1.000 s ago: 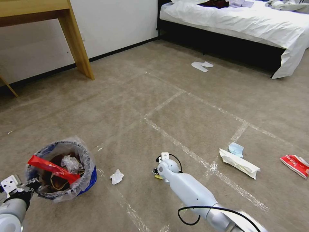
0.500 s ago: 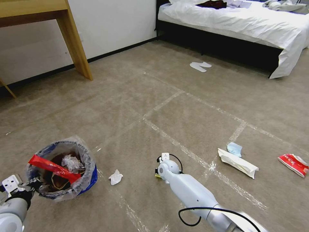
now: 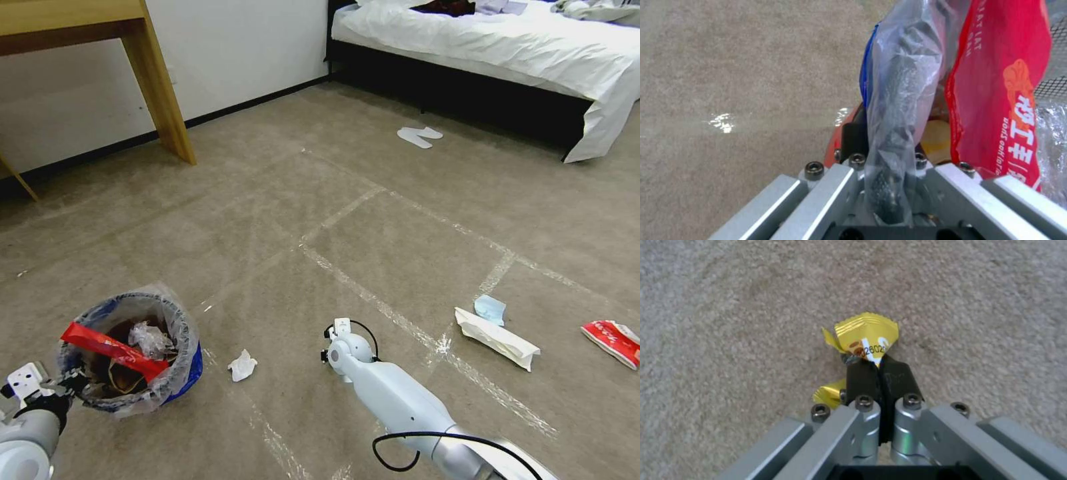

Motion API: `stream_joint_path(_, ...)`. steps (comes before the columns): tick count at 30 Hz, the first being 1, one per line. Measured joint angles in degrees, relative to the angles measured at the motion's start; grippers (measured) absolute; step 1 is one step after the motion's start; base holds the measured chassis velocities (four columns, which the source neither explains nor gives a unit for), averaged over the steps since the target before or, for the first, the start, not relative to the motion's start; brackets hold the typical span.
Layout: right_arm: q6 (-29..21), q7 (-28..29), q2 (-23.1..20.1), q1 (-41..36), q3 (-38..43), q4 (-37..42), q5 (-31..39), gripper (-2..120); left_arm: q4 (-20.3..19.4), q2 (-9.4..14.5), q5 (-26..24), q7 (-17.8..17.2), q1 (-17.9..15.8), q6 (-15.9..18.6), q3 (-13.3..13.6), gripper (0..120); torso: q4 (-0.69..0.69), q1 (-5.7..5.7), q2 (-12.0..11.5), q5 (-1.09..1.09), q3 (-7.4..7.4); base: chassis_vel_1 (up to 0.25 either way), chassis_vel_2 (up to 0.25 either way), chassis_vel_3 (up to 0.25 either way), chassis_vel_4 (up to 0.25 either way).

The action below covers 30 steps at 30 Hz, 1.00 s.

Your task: Pick up the trash bin and place the garbage on the floor into it.

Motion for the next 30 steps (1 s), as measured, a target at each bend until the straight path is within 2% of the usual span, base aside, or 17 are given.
stream_joint_path(4,-0.3,0.6,-1.3,-0.4,0.3,2.5,0.2,0,0.1,0.1,0.1,0.0,0.0,0.0,0.1,1,-0.01,0.0,0.0,-0.01,0.0,0.0,0.0,0.0,0.0)
stream_joint_path(8,-0.7,1.3,-5.5,-1.1,1.4,11.6,2.2,0,0.1,0.5,0.0,0.0,-0.1,0.0,0.1,1,-0.01,0.0,0.0,-0.01,-0.01,0.0,0.0,0.0,0.0)
stream_joint_path(10,-0.7,1.3,-6.4,-1.2,1.6,13.4,2.5,0,0.2,0.6,0.0,0.0,-0.3,0.1,0.2,1,-0.01,0.0,0.0,-0.01,-0.01,0.0,0.0,0.0,0.0)
stream_joint_path(12,-0.2,0.4,-9.8,-1.0,2.7,20.2,4.5,0,0.4,1.0,-0.4,-0.2,-0.7,0.3,0.4,1,-0.02,0.0,0.0,-0.01,-0.02,0.0,0.0,0.0,0.0)
stream_joint_path(13,-0.2,0.4,-9.8,-1.0,2.7,20.2,4.5,0,0.4,1.0,-0.4,-0.2,-0.7,0.3,0.4,1,-0.02,0.0,0.0,-0.01,-0.02,0.0,0.0,0.0,0.0)
stream_joint_path(15,2.2,-1.5,-13.0,-0.2,3.4,26.4,7.1,0,0.4,1.2,-1.3,-0.4,-1.1,0.6,0.7,1,-0.03,0.0,0.0,-0.01,-0.02,0.0,0.0,0.0,0.0)
stream_joint_path(16,2.2,-1.5,-13.0,-0.2,3.4,26.4,7.1,0,0.4,1.2,-1.3,-0.4,-1.1,0.6,0.7,1,-0.03,0.0,0.0,-0.01,-0.02,0.0,0.0,0.0,0.0)
stream_joint_path(17,4.8,-3.6,-15.3,1.0,3.6,31.6,8.7,0,0.4,1.4,-1.8,-0.5,-1.2,0.9,1.1,1,-0.03,0.0,0.0,-0.02,-0.02,0.0,0.0,0.0,0.0)
stream_joint_path(20,7.7,-5.7,-17.3,2.2,3.3,36.0,10.7,0,0.3,1.5,-2.1,-0.7,-1.3,1.1,1.4,1,-0.03,0.0,0.0,-0.03,-0.02,0.0,0.0,0.0,0.0)
stream_joint_path(22,13.0,-10.2,-20.3,5.8,1.2,44.5,15.2,0,0.0,1.9,-3.0,-1.0,-1.5,1.7,1.9,1,-0.03,0.0,0.0,-0.03,-0.03,0.0,0.0,0.0,0.0)
stream_joint_path(23,13.0,-10.2,-20.3,5.8,1.2,44.5,15.2,0,0.0,1.9,-3.0,-1.0,-1.5,1.7,1.9,1,-0.03,0.0,0.0,-0.03,-0.03,0.0,0.0,0.0,0.0)
stream_joint_path(25,15.9,-13.4,-21.5,10.4,-2.2,51.4,20.7,0,0.0,2.6,-3.8,-1.3,-1.4,2.1,2.2,1,-0.03,0.0,0.0,-0.03,-0.02,0.0,0.0,0.0,0.0)
stream_joint_path(29,16.1,-13.4,-21.3,14.4,-5.2,54.8,25.0,0,0.1,3.3,-4.1,-1.3,-1.2,2.3,2.2,1,-0.03,0.0,0.0,-0.03,-0.02,0.0,0.0,0.0,0.0)
stream_joint_path(30,15.6,-12.6,-20.7,17.4,-7.3,56.6,28.1,0,0.2,3.7,-4.4,-1.3,-1.2,2.5,2.2,1,-0.02,0.0,0.0,-0.03,-0.02,0.0,0.0,0.0,0.0)
